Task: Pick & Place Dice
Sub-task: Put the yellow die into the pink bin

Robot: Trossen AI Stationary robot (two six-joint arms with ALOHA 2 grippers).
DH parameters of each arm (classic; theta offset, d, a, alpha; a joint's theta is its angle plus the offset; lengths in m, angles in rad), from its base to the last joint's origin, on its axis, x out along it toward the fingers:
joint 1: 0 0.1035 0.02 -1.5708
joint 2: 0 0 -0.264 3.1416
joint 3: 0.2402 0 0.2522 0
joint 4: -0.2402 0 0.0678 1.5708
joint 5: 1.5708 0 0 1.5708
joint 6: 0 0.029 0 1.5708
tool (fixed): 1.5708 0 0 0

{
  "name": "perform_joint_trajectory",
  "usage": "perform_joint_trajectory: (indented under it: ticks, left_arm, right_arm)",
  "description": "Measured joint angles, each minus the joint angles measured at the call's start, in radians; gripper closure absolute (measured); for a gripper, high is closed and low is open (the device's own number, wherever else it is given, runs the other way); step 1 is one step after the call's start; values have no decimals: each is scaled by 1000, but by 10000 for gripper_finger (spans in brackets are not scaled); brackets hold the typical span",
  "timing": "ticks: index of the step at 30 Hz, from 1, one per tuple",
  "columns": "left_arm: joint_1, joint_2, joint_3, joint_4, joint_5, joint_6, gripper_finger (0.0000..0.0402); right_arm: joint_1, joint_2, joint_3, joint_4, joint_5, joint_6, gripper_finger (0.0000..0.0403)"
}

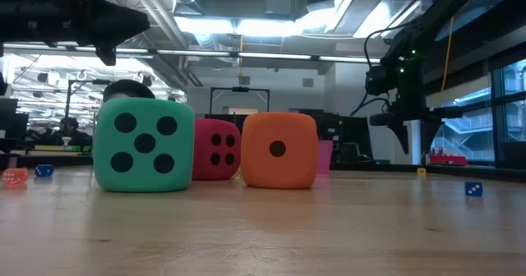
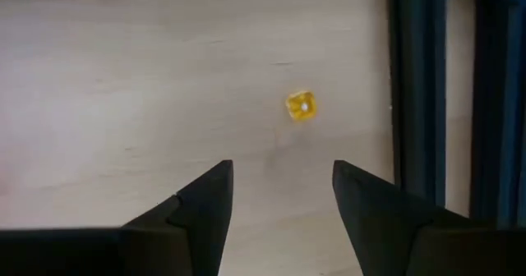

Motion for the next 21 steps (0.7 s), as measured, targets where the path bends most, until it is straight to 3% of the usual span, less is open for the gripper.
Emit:
perform_joint_trajectory:
  ticks: [6, 9, 21]
  left_arm:
    - [0, 48, 0, 21, 2, -47, 331]
    - [0, 60, 0, 34, 2, -49, 331]
    - [0, 61, 0, 43, 81, -56, 336]
  right_arm:
    - [16, 0, 0, 1, -8, 215, 193]
    - [45, 0, 0, 7, 42, 315, 193]
    - [80, 0, 0, 37, 169, 433, 193]
